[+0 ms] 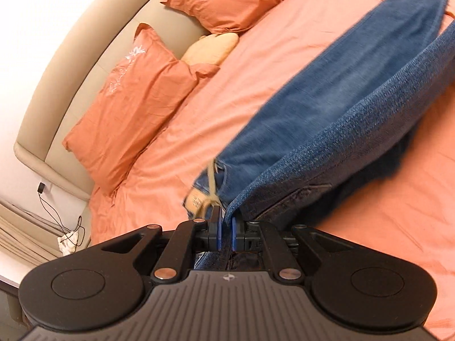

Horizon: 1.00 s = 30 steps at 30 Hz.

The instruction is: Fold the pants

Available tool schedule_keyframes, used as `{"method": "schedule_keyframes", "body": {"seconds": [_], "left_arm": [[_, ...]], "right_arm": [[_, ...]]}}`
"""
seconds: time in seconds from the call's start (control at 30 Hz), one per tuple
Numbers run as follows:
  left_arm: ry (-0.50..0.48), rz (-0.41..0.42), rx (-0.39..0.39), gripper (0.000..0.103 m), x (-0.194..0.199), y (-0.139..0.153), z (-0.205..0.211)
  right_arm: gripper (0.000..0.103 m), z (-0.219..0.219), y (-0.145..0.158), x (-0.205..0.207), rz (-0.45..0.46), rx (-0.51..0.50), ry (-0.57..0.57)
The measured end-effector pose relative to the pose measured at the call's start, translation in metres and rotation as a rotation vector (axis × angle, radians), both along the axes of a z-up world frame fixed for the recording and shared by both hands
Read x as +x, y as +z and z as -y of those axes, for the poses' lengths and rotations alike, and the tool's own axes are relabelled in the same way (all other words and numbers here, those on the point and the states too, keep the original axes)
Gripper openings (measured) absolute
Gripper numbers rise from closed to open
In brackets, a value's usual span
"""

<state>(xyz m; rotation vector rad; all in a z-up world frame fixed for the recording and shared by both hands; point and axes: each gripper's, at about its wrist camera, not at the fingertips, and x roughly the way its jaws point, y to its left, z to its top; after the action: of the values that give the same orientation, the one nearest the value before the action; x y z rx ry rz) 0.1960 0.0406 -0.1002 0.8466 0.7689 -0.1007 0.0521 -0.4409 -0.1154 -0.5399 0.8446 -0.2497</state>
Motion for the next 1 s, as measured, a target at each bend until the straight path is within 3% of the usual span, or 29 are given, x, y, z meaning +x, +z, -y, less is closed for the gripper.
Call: {"method": "schedule_keyframes", "body": {"seconds": [0.37, 0.5, 0.63, 0.83, 1.0], "left_arm": [[0.068, -0.024, -0.013, 0.007, 0.111, -0.018, 0.008], [0.105, -0.073, -0.014, 0.007, 0.154, -0.043, 0.008], [0.152, -0.143, -0.065, 0.007, 0.186, -0.069, 0.002], [0.202, -0.221, -0.152, 0.007, 0.212, -0.094, -0.011], [0.207, -0.175, -0.223, 0.008, 0.207, -0.083, -0.024]], "right_arm": [[0.000, 0.023, -0.015, 0.148, -0.066, -0.082, -0.017], [0.000, 0.032, -0.036, 0.208, -0.112, -0.113, -0.025], [0.000, 0.036, -0.067, 0.258, -0.175, -0.138, -0.033], [0.000, 0.043, -0.107, 0.303, -0.256, -0.154, -0.033], [0.000, 0.043, -0.112, 0.313, -0.262, -0.164, -0.042]]}}
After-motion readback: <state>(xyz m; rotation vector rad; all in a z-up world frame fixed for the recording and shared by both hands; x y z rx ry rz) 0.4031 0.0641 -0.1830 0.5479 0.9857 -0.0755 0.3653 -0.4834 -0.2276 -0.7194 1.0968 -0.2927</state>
